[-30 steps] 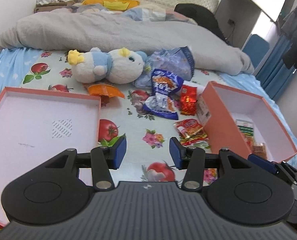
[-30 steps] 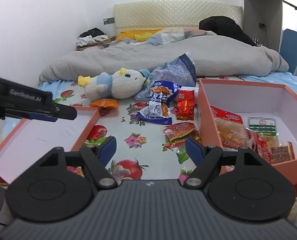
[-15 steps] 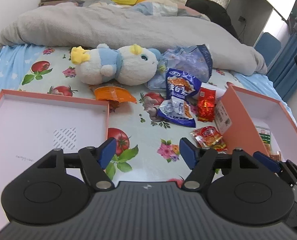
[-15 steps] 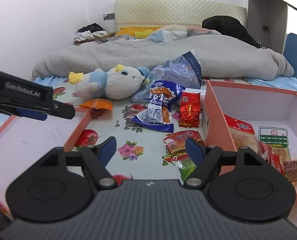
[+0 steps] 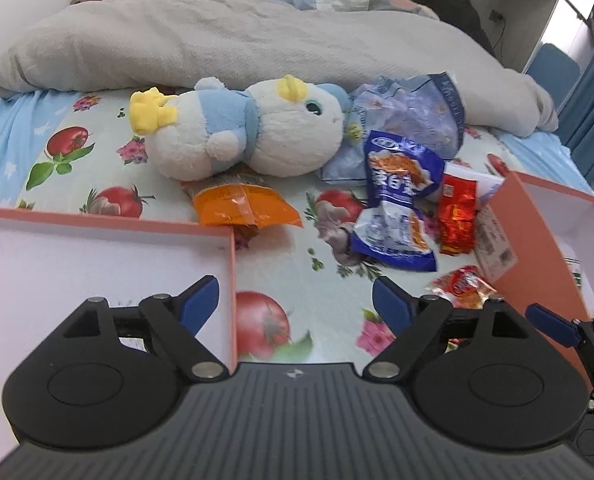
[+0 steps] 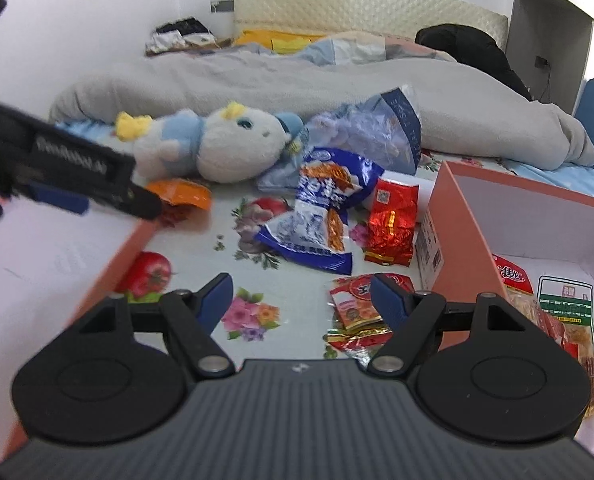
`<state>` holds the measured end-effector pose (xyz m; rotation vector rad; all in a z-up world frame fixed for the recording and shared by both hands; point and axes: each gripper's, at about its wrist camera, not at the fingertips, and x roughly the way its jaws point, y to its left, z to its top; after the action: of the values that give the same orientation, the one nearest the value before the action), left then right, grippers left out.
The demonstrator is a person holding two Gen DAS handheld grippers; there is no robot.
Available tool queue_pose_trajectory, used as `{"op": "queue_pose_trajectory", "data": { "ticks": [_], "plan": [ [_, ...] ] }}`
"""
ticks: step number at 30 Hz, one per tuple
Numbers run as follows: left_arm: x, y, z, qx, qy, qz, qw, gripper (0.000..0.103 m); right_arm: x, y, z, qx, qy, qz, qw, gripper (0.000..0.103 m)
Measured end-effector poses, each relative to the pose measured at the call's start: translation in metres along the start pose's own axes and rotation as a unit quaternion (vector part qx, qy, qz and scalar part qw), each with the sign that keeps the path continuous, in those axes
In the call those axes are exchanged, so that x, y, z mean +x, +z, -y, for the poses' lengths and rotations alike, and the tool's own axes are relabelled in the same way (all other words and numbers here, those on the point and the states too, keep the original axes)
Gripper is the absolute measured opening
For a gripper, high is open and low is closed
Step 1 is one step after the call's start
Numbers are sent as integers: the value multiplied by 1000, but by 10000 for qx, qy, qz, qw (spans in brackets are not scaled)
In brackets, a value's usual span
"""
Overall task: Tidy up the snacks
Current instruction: 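Lower the left gripper onto the orange packet by the plush toy and close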
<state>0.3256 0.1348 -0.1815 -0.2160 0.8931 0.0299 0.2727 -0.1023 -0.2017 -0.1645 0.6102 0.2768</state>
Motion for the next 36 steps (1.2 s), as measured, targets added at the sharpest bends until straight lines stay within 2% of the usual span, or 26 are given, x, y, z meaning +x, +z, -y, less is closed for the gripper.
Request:
{"op": "queue_pose_trajectory", "data": {
  "ticks": [9, 13, 16, 20, 25, 27, 30, 36],
  "plan": [
    [49, 28, -17, 411, 141, -121, 9990, 97, 44, -4, 12, 528, -298, -296, 9977, 78],
    [69, 40, -26, 455, 126, -98, 9988, 98, 58, -2, 7, 503, -324, -353, 9976, 79],
    [84, 48, -33, 284, 72, -86, 9995, 99, 66, 2, 3, 409, -531, -322, 9972, 81],
    [103, 55, -43, -241, 11, -145, 9996, 99, 78, 5, 4, 274, -843, -247, 9958, 88],
    [119, 60, -44, -425, 73, -264, 9987, 99, 99, 3, 9, 287, -1015, -485, 9932, 88],
    [123, 62, -44, -510, 109, -284, 9982, 99, 104, -1, 11, 330, -1004, -584, 9927, 88],
    [131, 65, -46, -625, 179, -325, 9974, 99, 111, -9, 22, 862, -718, -770, 9907, 89],
    [151, 66, -48, -707, 370, -490, 9956, 99, 107, -12, 21, 862, -626, -746, 9915, 90]
  ]
}}
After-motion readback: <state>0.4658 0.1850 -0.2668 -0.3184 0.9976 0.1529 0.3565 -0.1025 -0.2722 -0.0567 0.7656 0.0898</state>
